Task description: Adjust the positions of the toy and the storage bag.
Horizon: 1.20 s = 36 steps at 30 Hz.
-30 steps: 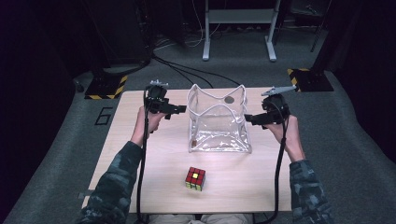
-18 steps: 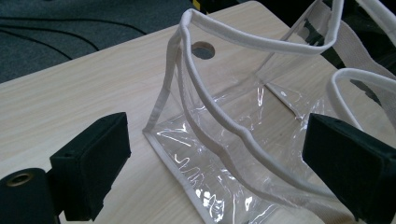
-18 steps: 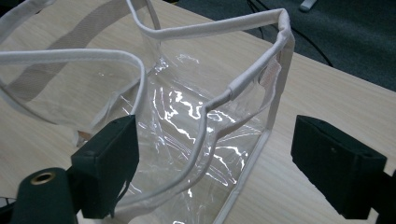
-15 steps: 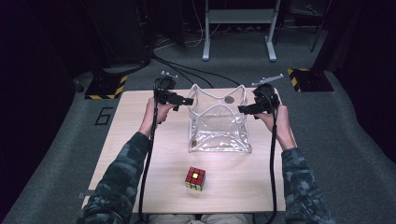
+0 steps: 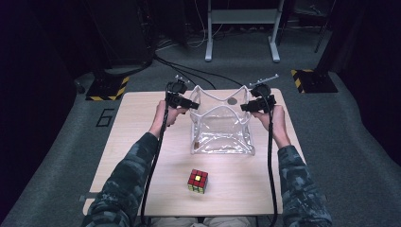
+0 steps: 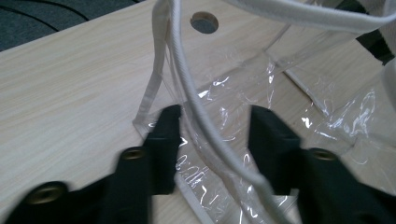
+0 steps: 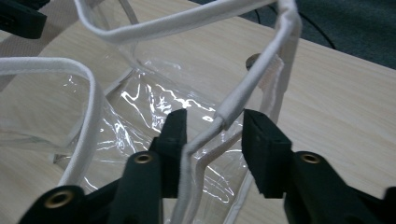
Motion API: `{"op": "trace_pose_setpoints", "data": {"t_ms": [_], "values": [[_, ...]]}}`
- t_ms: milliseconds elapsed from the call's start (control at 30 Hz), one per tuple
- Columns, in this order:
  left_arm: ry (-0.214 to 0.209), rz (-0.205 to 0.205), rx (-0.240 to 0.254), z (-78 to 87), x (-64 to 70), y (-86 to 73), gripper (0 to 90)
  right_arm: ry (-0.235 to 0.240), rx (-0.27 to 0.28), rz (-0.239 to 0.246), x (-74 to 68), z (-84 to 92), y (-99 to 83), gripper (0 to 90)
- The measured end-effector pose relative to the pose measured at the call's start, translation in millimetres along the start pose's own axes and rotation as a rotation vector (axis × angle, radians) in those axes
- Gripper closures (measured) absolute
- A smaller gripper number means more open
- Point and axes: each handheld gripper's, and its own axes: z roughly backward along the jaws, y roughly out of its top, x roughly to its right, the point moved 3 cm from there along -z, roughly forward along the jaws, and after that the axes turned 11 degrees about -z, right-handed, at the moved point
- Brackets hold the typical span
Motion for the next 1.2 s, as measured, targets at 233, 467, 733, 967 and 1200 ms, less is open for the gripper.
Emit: {"op": "trace_pose_setpoints", "data": {"t_ms": [233,467,733,967,1200], "values": [[0.033,-0.006,-0.025,1.5,-5.6,-9.1,85.6,-0.033,0.015,-0.017,6.4,2.5,-2.6,83.0],[0.057,-0.002,-0.013,7.1,-8.8,-17.2,88.4,-0.054,0.045,-0.041,14.4,6.1,-6.4,86.8],[0.078,0.006,0.021,26.6,-14.6,-20.0,88.5,-0.057,0.088,-0.02,10.5,9.4,-3.8,87.3],[0.09,0.02,0.025,39.9,-23.5,-24.7,88.4,-0.044,0.096,0.015,-5.3,9.1,2.8,87.3],[0.096,0.032,0.03,50.3,-31.3,-29.2,88.3,-0.032,0.099,0.037,-18.0,6.5,9.3,87.2]]}}
